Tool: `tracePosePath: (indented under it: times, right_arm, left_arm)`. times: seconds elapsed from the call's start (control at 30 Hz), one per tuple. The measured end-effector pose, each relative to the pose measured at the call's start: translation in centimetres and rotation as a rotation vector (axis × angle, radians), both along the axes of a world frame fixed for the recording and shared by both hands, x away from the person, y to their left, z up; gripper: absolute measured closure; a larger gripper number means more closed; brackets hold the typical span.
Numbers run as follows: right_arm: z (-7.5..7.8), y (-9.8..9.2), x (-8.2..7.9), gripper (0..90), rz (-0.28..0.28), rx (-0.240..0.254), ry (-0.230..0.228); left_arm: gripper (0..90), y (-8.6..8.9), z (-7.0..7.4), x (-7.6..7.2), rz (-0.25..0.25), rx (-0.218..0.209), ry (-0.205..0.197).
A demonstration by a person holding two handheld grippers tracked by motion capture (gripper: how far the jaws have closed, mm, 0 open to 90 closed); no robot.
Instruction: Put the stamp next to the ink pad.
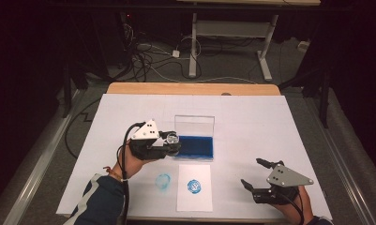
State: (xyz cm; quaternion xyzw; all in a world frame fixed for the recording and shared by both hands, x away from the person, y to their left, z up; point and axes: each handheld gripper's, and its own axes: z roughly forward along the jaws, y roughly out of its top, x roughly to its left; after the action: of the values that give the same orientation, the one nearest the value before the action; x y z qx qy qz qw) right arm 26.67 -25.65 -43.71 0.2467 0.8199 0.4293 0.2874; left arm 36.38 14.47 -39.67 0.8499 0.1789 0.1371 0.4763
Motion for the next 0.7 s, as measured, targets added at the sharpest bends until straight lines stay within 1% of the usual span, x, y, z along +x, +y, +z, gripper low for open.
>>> tracePosePath:
  times: [0.07,0.1,0.13,0.2,0.27,0.47,0.5,0.6,0.63,0.7]
  right_arm:
    - [0.0,0.2,0.0,18.3,0.008,-0.005,0.001]
    - [-0.1,0.3,0.0,18.3,0.011,-0.013,0.002]
    - [-0.1,0.3,0.0,18.3,0.013,-0.016,0.002]
    - [-0.2,0.4,0.0,18.3,0.014,-0.017,0.008]
    - [-0.2,0.4,0.1,18.3,0.012,-0.016,0.011]
    - [-0.3,0.4,0.2,18.3,0.011,-0.020,0.016]
    - [-0.3,0.4,0.1,18.3,0.010,-0.021,0.016]
    - [-0.4,0.4,0.1,18.3,0.012,-0.026,0.020]
    - [-0.4,0.4,0.1,18.3,0.012,-0.028,0.020]
    - [-0.5,0.4,0.1,18.3,0.014,-0.029,0.023]
  left_arm:
    - [54.0,0.3,-0.2,0.3,0.009,0.005,0.004]
    - [54.0,0.4,-0.3,0.4,0.011,0.000,0.007]
    - [54.0,0.5,-0.4,0.5,0.025,0.000,0.003]
    - [54.0,0.8,-0.6,0.8,0.028,-0.011,0.015]
    - [54.0,1.0,-0.9,1.3,0.043,0.000,0.014]
    - [54.0,1.2,-1.8,2.6,0.058,0.012,0.045]
    - [54.0,1.3,-2.0,2.9,0.060,0.018,0.054]
    - [54.0,1.4,-2.4,3.5,0.066,0.039,0.065]
    - [54.0,1.3,-2.5,3.7,0.068,0.057,0.067]
    - [53.9,1.3,-2.7,4.1,0.072,0.074,0.072]
